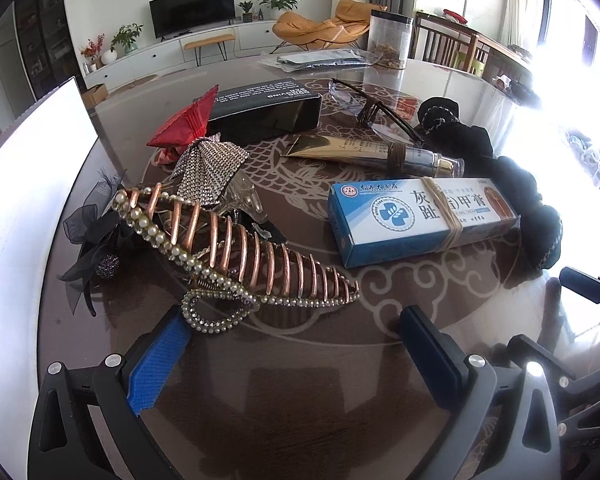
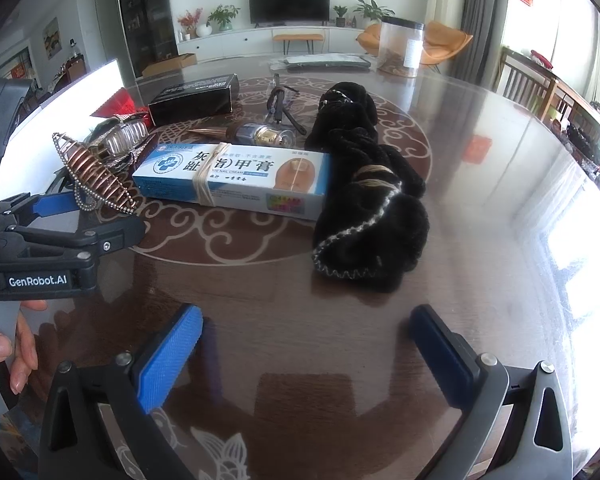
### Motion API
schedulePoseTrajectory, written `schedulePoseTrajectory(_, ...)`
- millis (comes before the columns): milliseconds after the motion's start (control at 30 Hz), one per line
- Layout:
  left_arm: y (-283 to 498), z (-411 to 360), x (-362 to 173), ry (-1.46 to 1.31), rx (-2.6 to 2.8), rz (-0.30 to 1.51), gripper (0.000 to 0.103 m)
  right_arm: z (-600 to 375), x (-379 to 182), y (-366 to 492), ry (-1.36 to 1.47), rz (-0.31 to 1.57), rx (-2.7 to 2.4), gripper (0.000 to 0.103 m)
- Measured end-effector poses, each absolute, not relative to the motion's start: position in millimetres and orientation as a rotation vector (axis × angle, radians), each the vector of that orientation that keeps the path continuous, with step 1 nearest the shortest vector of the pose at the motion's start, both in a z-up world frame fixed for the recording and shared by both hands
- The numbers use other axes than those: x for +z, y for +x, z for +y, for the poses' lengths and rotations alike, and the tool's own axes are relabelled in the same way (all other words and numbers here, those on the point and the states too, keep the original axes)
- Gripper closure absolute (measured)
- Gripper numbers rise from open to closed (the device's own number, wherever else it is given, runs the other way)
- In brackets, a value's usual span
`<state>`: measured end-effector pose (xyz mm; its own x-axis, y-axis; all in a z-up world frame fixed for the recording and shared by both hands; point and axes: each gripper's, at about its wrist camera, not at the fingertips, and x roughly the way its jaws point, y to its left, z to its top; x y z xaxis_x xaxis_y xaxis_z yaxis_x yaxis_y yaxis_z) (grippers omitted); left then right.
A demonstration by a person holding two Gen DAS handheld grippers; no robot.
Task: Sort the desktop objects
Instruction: 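Move the left tool toward the copper spiral pearl hair clip, then lower the open left tool fingers around the copper spiral hair clip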
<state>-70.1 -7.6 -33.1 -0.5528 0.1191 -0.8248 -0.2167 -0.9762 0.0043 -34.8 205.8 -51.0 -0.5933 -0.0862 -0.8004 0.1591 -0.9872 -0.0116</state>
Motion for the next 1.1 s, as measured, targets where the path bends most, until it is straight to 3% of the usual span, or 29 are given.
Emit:
schedulePoseTrajectory(567, -51, -18, -33, -1.356, 2.607, 0.163, 0.000, 204, -50, -37, 1.350, 0.132, -2.675, 0.000)
schedulePoseTrajectory(1100, -57, -19, -33, -1.373, 2.623, 0.149, 0.000, 171, -52, -110, 1.261, 0.278, -2.466, 0.000)
